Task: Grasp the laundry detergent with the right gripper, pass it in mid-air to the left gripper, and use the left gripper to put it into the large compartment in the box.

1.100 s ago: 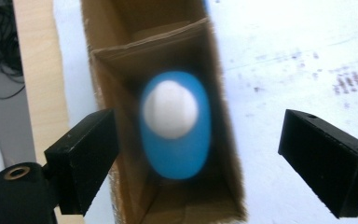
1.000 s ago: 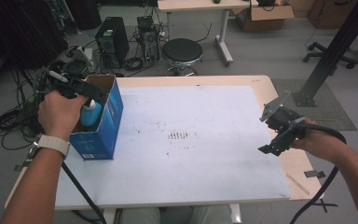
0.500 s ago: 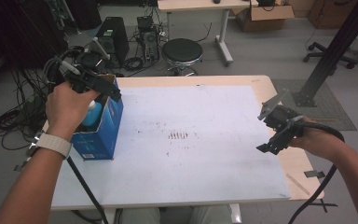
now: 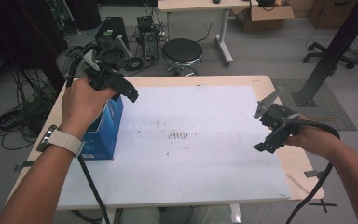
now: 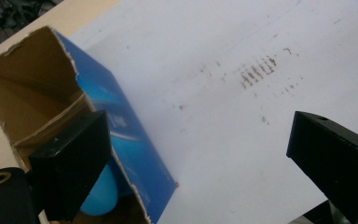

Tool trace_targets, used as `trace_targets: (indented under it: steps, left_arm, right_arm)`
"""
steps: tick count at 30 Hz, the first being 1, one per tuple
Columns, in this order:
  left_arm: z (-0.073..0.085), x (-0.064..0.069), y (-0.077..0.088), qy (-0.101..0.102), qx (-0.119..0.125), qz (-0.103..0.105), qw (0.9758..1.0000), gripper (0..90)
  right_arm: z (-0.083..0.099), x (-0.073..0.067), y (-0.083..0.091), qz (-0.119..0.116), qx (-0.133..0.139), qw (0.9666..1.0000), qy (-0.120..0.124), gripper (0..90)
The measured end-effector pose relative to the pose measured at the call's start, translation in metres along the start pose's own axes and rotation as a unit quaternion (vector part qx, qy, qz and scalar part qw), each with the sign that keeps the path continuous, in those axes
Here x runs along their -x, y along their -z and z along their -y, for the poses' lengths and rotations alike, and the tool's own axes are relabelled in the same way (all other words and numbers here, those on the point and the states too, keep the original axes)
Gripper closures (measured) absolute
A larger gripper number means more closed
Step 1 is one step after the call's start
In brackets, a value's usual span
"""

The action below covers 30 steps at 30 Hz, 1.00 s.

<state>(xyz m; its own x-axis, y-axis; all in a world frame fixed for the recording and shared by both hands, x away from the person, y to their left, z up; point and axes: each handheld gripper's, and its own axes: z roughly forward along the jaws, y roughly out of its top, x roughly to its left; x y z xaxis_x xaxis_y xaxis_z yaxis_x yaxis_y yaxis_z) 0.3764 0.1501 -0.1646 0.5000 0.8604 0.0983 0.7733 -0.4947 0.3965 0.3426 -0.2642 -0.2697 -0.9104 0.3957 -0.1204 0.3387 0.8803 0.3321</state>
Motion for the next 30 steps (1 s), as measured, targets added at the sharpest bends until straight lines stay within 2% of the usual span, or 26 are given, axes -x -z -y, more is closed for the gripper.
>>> trace_targets:
  steps: [7,14,21,30]
  left_arm:
    - [-0.013,0.014,-0.008,-0.040,-0.002,0.008,0.9992,7.1]
    - [-0.022,0.027,-0.018,-0.080,-0.004,0.019,0.9966,7.1]
    - [-0.029,0.036,-0.025,-0.123,-0.006,0.035,0.9918,7.0]
    - [-0.034,0.050,-0.036,-0.172,-0.014,0.051,0.9836,6.2]
  right_arm:
    - [-0.006,-0.001,0.000,-0.003,-0.002,1.0000,0.004,3.5]
    - [-0.010,-0.002,-0.001,-0.006,-0.002,1.0000,0.007,3.5]
    - [-0.015,-0.002,-0.003,-0.009,-0.002,0.9999,0.011,3.5]
    - [-0.018,-0.001,-0.005,-0.012,-0.005,0.9998,0.013,3.5]
